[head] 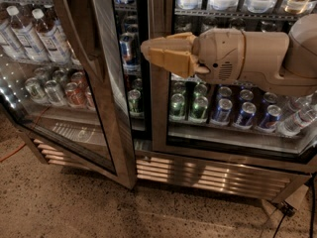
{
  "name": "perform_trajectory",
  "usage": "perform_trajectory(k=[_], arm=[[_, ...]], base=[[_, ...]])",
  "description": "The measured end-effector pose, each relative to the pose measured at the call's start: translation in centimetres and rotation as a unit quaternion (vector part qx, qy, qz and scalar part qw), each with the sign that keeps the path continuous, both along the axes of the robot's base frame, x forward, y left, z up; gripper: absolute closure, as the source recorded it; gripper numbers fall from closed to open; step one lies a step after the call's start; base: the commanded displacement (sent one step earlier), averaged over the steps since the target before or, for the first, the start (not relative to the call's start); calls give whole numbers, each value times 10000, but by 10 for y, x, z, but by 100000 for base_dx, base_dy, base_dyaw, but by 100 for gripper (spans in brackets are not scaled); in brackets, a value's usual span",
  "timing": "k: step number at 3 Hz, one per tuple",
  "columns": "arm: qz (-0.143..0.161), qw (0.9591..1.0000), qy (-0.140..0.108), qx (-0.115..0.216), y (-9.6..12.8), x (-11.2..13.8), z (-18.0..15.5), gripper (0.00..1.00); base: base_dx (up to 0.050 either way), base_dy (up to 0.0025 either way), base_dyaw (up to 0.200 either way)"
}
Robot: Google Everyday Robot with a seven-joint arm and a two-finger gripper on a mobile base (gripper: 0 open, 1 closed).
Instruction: Open left fridge door
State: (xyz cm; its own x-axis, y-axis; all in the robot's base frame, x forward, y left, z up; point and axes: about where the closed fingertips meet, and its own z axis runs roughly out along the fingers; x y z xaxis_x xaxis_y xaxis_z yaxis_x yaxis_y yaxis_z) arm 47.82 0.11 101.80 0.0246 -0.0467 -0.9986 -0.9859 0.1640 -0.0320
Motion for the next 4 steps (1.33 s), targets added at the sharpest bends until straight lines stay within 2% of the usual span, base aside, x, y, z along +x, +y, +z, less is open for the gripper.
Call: perform_trajectory(k=[1, 4], arm=[[2, 10000, -1, 0, 0, 0, 0, 100], [2, 10000, -1, 0, 0, 0, 0, 100]], base=[[-1, 1, -20007], [-5, 6, 18725]])
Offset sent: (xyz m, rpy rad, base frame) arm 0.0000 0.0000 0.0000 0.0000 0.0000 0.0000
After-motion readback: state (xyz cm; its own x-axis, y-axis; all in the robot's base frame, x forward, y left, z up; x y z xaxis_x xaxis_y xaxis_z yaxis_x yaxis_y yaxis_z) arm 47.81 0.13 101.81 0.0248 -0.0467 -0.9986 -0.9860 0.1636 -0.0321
